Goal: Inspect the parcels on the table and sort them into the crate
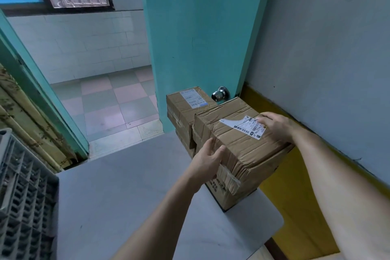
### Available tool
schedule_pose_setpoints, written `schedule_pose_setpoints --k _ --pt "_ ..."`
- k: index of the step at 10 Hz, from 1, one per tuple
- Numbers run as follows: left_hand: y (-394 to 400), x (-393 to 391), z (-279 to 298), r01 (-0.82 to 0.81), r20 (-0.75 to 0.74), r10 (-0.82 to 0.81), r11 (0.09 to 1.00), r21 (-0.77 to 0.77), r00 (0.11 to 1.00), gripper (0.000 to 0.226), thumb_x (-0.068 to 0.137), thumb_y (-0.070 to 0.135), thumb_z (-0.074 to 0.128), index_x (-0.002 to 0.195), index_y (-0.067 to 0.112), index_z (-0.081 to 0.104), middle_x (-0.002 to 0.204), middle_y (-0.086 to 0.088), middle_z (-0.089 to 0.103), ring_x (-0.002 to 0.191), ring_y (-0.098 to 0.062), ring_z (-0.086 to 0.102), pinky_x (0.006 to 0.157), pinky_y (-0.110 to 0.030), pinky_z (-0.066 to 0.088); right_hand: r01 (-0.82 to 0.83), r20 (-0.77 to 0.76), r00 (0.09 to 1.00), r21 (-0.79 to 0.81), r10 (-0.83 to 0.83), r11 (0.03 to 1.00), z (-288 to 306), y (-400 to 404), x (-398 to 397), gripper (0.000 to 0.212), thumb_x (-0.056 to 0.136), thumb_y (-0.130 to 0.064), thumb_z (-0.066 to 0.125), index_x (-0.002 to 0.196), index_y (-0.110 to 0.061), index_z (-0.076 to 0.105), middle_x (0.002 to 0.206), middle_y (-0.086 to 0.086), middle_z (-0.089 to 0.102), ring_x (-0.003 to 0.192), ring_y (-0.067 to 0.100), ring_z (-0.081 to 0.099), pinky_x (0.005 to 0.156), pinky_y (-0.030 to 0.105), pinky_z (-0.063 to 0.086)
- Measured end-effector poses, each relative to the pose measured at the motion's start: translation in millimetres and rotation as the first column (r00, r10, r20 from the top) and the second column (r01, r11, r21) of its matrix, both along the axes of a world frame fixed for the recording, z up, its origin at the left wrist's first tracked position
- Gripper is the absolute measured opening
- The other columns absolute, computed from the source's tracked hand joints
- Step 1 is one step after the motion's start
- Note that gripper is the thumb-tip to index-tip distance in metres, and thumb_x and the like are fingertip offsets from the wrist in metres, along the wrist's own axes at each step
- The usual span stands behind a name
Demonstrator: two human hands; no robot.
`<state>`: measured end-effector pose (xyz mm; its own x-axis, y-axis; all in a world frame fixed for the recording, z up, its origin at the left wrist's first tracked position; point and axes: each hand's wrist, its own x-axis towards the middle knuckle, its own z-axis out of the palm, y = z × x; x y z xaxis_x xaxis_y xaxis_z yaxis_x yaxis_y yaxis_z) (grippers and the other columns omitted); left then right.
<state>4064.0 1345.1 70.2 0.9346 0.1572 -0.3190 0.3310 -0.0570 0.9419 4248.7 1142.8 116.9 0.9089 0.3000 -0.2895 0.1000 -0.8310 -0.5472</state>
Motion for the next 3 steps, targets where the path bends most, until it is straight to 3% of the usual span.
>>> schedule_pose_setpoints --k 1,2,3 --pt "2.8 -6.1 -0.3 -0.022 0.009 0.021 0.996 0.081 1.0 0.083 0.097 0.06 0.057 0.164 0.025 0.022 0.168 -0.004 0.03 0.147 -0.028 0.041 0.115 -0.053 0.044 0.017 0.045 0.999 -0.016 -0.017 1.0 1.8 0.2 -6.9 0.07 0.096 -0.071 0.038 0.152 -0.029 0.039 0.152 0.006 0.05 0.14 0.031 0.044 0.107 0.05 0.041" --pt "8.5 -10.6 5.3 -0.051 0.064 0.046 0.996 0.073 0.997 0.084 0.096 0.057 0.061 0.164 0.023 0.023 0.168 -0.007 0.029 0.148 -0.029 0.039 0.117 -0.051 0.042 0.05 0.171 0.984 -0.026 -0.045 0.998 10.8 1.3 -14.4 0.073 0.095 -0.073 0.037 0.151 -0.027 0.041 0.148 0.009 0.053 0.134 0.033 0.05 0.09 0.043 0.049" --pt "15.4 -17.7 14.7 -0.111 0.107 0.106 0.993 0.044 0.989 0.078 0.097 0.052 0.062 0.161 0.021 0.029 0.163 -0.01 0.037 0.144 -0.029 0.045 0.113 -0.046 0.047 0.086 0.326 0.942 0.005 -0.083 0.996 27.2 8.8 -23.5 0.069 0.097 -0.069 0.037 0.147 -0.022 0.046 0.139 0.011 0.06 0.123 0.032 0.057 0.077 0.034 0.046"
